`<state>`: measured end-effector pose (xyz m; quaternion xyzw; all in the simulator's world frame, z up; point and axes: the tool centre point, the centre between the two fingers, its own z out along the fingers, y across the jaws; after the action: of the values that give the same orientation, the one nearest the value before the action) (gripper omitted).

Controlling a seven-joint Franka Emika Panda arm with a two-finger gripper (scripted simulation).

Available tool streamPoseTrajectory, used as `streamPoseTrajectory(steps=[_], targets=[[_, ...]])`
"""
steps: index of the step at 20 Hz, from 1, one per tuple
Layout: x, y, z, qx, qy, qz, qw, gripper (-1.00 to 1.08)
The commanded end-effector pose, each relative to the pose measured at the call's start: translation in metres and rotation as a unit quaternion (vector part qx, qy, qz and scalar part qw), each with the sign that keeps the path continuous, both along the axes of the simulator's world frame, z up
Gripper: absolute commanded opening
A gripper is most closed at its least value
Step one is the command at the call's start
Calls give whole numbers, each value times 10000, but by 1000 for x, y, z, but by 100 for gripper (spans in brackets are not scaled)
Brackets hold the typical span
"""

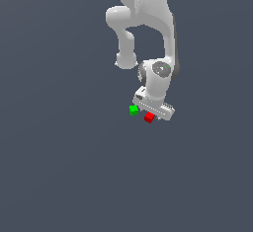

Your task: Stack the red cube on top of the green cube.

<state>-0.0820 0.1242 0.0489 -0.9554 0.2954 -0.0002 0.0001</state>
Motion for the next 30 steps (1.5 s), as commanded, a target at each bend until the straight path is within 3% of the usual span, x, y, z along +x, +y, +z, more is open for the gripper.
streamPoseTrajectory(steps=[1, 9, 10, 23, 30], targets=[[-1, 0, -12, -1, 3, -5, 10000, 100], [0, 0, -29, 0, 3, -10, 10000, 100], [0, 0, -29, 0, 3, -10, 10000, -100], [0, 1, -26, 1, 1, -7, 10000, -100], [0, 0, -2, 1, 1, -7, 10000, -100]])
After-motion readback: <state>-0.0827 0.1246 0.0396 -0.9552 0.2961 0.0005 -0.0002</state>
